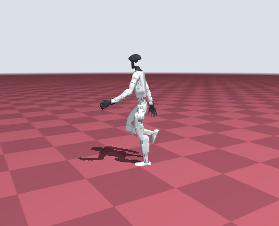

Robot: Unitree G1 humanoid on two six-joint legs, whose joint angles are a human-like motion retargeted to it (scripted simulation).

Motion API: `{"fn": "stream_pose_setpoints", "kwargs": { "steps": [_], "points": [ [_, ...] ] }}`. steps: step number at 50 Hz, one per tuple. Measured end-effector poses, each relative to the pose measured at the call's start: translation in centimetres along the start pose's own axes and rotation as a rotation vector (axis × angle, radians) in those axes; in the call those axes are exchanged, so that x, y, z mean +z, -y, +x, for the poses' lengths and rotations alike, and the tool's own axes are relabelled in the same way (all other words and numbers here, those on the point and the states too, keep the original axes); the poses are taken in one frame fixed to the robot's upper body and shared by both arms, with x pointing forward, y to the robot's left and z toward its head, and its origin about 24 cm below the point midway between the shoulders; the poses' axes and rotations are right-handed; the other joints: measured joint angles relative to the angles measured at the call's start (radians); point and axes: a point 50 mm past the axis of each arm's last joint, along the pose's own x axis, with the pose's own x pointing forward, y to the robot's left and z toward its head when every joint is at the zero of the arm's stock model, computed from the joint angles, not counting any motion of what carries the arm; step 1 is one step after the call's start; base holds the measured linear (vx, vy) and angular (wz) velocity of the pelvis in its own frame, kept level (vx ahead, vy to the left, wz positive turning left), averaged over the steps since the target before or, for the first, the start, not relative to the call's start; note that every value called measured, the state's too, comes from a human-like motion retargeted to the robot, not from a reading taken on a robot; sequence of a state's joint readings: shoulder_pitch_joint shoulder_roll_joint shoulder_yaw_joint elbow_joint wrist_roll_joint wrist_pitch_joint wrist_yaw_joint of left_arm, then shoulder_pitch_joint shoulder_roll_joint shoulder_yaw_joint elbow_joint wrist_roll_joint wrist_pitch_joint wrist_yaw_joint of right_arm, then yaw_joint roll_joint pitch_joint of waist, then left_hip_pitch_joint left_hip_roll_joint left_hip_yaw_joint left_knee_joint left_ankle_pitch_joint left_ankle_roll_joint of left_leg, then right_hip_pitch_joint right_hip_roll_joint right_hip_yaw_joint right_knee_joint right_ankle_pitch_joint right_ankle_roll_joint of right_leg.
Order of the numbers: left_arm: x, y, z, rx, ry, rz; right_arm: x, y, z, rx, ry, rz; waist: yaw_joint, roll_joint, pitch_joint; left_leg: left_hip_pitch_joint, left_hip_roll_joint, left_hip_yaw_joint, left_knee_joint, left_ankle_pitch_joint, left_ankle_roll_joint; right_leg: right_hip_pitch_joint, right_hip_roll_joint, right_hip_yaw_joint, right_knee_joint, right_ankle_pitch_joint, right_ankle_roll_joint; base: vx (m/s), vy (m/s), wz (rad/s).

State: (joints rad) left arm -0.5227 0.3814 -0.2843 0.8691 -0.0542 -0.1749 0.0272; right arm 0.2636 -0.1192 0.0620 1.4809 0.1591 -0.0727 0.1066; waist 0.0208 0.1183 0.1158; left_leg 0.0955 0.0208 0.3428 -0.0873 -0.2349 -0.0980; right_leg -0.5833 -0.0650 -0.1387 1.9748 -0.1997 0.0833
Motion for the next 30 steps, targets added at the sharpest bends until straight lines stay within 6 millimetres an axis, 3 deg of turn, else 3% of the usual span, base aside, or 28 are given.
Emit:
{"fn": "stream_pose_setpoints", "kwargs": {
  "steps": [2, 4, 7, 10, 12, 14, 15, 18, 20, 22, 23, 25, 27, 28, 30],
  "points": [
    [6.8, -1.4, 1.2, 0.034, 0.250, 0.047, -3.5, -1.7, -0.3, 0.063, -0.059, 0.053, -0.078, 0.033, 0.005, 0.030, 0.035, -0.129, 0.000, -0.002, 0.017, -0.080, 0.051, -0.008, 0.097, -0.045, 0.012, 0.53, -0.11, 3.40],
    [12.2, -2.4, 1.2, 0.042, 0.441, 0.115, -5.9, -3.4, -0.7, 0.136, -0.096, 0.093, -0.145, 0.051, 0.019, 0.074, 0.063, -0.241, 0.000, -0.006, 0.042, -0.122, 0.080, -0.022, 0.125, -0.092, 0.015, 0.53, -0.11, 3.16],
    [17.7, -3.0, 0.7, 0.007, 0.600, 0.223, -8.5, -5.6, -1.5, 0.258, -0.166, 0.086, -0.169, 0.038, 0.013, 0.129, 0.062, -0.351, 0.000, -0.003, 0.086, -0.184, 0.042, -0.020, 0.081, -0.142, -0.050, 0.47, -0.12, 2.18],
    [21.0, -3.0, 0.3, -0.037, 0.690, 0.271, -8.3, -7.0, -1.5, 0.373, -0.188, -0.044, -0.137, 0.005, -0.003, 0.165, 0.048, -0.432, 0.000, 0.012, 0.111, -0.203, -0.028, -0.027, -0.101, -0.198, -0.133, 0.44, -0.15, 1.53],
    [21.6, -2.9, 0.2, -0.021, 0.703, 0.225, -6.6, -6.8, -1.1, 0.369, -0.160, -0.169, -0.111, -0.012, -0.008, 0.190, 0.043, -0.483, 0.000, 0.022, 0.111, -0.179, -0.021, -0.009, -0.313, -0.199, -0.153, 0.43, -0.16, 1.36],
    [20.7, -2.3, 0.2, -0.022, 0.702, 0.152, -4.7, -6.0, -0.6, 0.354, -0.107, -0.313, -0.082, -0.012, -0.034, 0.193, 0.054, -0.535, 0.004, 0.034, 0.099, -0.126, 0.025, 0.023, -0.615, -0.168, -0.128, 0.43, -0.16, 1.42],
    [19.9, -2.2, 0.2, 0.009, 0.692, 0.083, -3.5, -5.1, -0.4, 0.314, -0.069, -0.383, -0.077, -0.010, -0.045, 0.198, 0.058, -0.566, 0.008, 0.039, 0.094, -0.081, 0.044, 0.045, -0.787, -0.143, -0.112, 0.47, -0.14, 1.84],
    [15.2, 0.2, 0.0, -0.118, 0.604, -0.102, -0.3, -2.5, -0.1, 0.278, -0.008, -0.494, -0.090, -0.035, -0.032, 0.241, 0.034, -0.698, 0.033, 0.039, 0.087, 0.183, 0.035, 0.154, -1.415, -0.034, -0.043, 0.53, -0.15, 2.42],
    [11.0, 0.8, 0.0, -0.008, 0.489, -0.212, 2.5, -0.7, 0.0, 0.153, 0.066, -0.541, -0.086, -0.085, 0.004, 0.297, -0.012, -0.793, 0.034, 0.045, 0.083, 0.385, -0.014, 0.271, -1.805, 0.052, 0.013, 0.59, -0.23, 2.46],
    [4.3, 3.4, -1.1, -0.082, 0.280, -0.242, 3.1, 0.1, -0.1, 0.128, 0.056, -0.602, -0.034, -0.147, 0.029, 0.347, -0.066, -0.870, 0.050, 0.047, 0.086, 0.510, -0.076, 0.338, -1.965, 0.144, 0.067, 0.57, -0.28, 1.65],
    [1.1, 4.1, -1.8, -0.060, 0.169, -0.231, 4.5, 0.5, -0.1, 0.083, 0.085, -0.622, 0.014, -0.166, 0.042, 0.359, -0.085, -0.885, 0.058, 0.058, 0.083, 0.540, -0.092, 0.353, -1.991, 0.188, 0.085, 0.50, -0.32, 0.86],
    [-5.7, 5.5, -3.8, -0.120, -0.107, -0.110, 9.3, 0.9, -0.5, 0.012, 0.187, -0.556, 0.106, -0.214, 0.106, 0.330, -0.164, -0.813, 0.229, 0.051, 0.041, 0.592, -0.143, 0.325, -1.954, 0.195, 0.092, 0.43, -0.33, 0.66],
    [-13.7, 7.5, -9.1, -0.326, -0.531, -0.128, 12.5, 1.9, -1.3, -0.024, 0.152, -0.624, 0.144, -0.252, 0.073, 0.047, -0.210, -0.618, 0.687, -0.086, 0.054, 0.595, -0.194, 0.264, -1.991, 0.196, 0.059, 0.24, -0.29, 1.96],
    [-16.8, 8.2, -12.6, -0.402, -0.718, -0.203, 14.8, 2.9, -2.0, -0.078, 0.173, -0.643, 0.118, -0.251, -0.004, -0.214, -0.170, -0.491, 1.019, -0.168, 0.048, 0.522, -0.194, 0.199, -1.966, 0.178, 0.039, 0.19, -0.22, 2.91],
    [-21.2, 8.1, -20.3, -0.384, -1.009, -0.301, 20.4, 4.5, -4.3, -0.229, 0.336, -0.585, 0.119, -0.253, -0.041, -0.510, -0.024, -0.257, 1.517, -0.283, 0.096, 0.511, -0.202, 0.109, -1.939, 0.131, 0.026, 0.31, -0.18, 2.28]
  ]
}}
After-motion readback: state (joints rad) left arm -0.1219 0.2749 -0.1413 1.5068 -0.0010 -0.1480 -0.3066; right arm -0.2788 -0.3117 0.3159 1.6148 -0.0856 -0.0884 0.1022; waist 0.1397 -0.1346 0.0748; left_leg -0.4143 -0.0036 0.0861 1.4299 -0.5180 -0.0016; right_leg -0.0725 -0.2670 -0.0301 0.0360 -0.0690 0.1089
